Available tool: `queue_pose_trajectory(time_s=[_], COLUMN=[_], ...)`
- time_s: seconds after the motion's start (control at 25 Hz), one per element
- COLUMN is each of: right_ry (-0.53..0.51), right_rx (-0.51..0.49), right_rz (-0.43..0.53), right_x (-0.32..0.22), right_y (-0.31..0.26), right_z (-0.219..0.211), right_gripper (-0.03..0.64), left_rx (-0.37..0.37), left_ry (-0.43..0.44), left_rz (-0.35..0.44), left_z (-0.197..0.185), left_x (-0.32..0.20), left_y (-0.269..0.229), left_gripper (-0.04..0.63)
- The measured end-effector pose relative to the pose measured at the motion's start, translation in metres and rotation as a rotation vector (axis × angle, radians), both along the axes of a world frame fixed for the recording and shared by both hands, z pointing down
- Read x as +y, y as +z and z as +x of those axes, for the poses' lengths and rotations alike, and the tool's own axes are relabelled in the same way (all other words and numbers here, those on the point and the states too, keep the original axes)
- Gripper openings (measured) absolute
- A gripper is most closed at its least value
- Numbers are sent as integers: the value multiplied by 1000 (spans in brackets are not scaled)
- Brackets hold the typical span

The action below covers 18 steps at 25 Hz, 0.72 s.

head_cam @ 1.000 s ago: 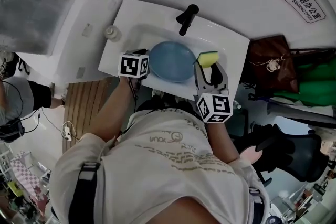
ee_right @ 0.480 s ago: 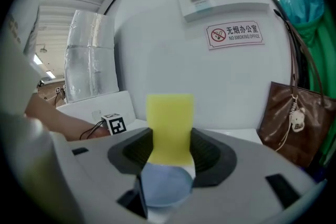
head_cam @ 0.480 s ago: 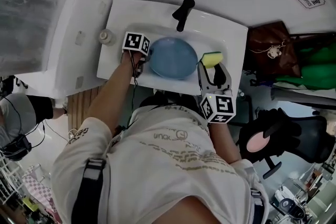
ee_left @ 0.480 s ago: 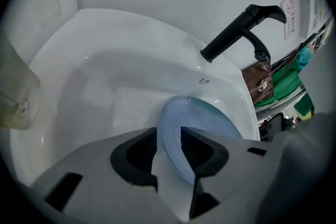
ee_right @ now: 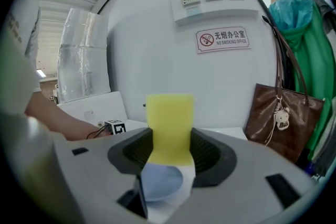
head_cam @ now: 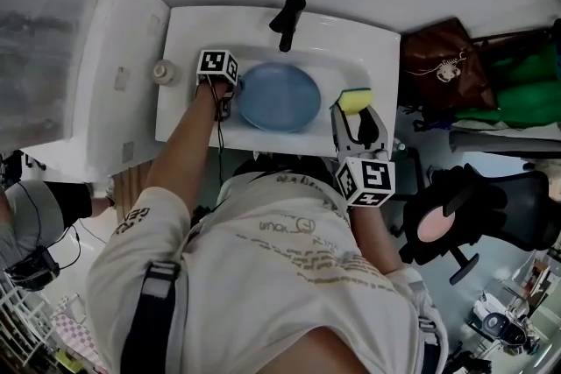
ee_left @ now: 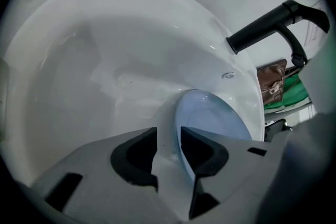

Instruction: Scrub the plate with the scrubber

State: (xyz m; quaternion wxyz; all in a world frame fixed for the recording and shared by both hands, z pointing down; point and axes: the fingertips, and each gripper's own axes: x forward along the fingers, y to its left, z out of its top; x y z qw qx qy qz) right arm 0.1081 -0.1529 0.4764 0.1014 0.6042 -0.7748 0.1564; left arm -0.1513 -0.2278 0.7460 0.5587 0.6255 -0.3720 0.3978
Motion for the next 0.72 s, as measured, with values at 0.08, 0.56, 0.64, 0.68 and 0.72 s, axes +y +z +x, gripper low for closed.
queue_pose_trajectory(time_s=[0.08,0.56,0.64,0.68,0.72], right_ry=[5,-4,-18,-27,-37], right_rx=[3,7,7,11,17], right_rz=[0,-8,-7,-6,-6], right_x=[1,4,4,3,3], right_y=[0,1,1,1,1], right_z=[2,-1,-5,-8,-11], right_gripper=[218,218,218,218,218], left_rx=[9,64,78,82,87], left_ry=[-8,-20,-39,-45,-54], left_rz=[-16,-34,-26,-21,-15], left_z=[2,11,10,9,8], left_x=[1,8,9,10,11], left_y=[3,-3,-8,-11,-13], left_gripper=[143,40,40,40,40])
